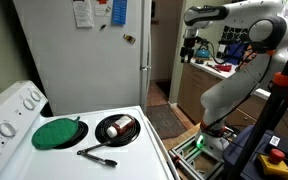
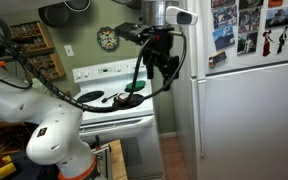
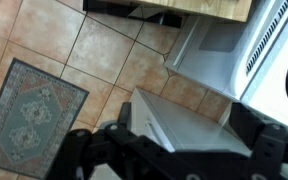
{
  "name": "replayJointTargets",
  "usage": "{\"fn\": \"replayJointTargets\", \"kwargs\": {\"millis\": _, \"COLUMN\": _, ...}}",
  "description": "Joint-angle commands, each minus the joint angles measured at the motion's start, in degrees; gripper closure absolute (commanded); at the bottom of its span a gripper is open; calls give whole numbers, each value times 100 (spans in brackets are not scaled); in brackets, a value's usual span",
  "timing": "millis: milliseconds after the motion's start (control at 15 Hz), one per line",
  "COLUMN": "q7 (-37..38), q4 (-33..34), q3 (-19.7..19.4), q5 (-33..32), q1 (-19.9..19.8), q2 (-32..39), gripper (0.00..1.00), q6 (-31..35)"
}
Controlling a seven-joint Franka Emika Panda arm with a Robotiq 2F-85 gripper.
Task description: Take the container out of the top refrigerator door and put it on the stovetop
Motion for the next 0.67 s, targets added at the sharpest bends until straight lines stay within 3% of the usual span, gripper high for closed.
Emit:
{"fn": "replayJointTargets", "kwargs": {"millis": 0, "q7": -269, "q4": 269, "q3": 238, "q5": 378, "q1": 378, "q2": 172, "gripper": 0, "q6": 572}}
{"fn": "replayJointTargets", "kwargs": {"millis": 133, "q7": -310, "q4": 416, "q3": 352, "q5": 510, "q1": 513, "q2": 334, "gripper": 0, "q6": 1017}}
{"fn": "replayJointTargets", "kwargs": {"millis": 200, "q7": -131, "q4": 253, "q3": 366, "q5": 382, "q1": 381, "q2": 127, "gripper": 0, "q6": 765}}
{"fn": "replayJointTargets", "kwargs": {"millis": 600, "q7": -110, "q4": 300, "q3": 401, "q5": 391, "q1": 378, "q2": 190, "gripper": 0, "q6": 821}}
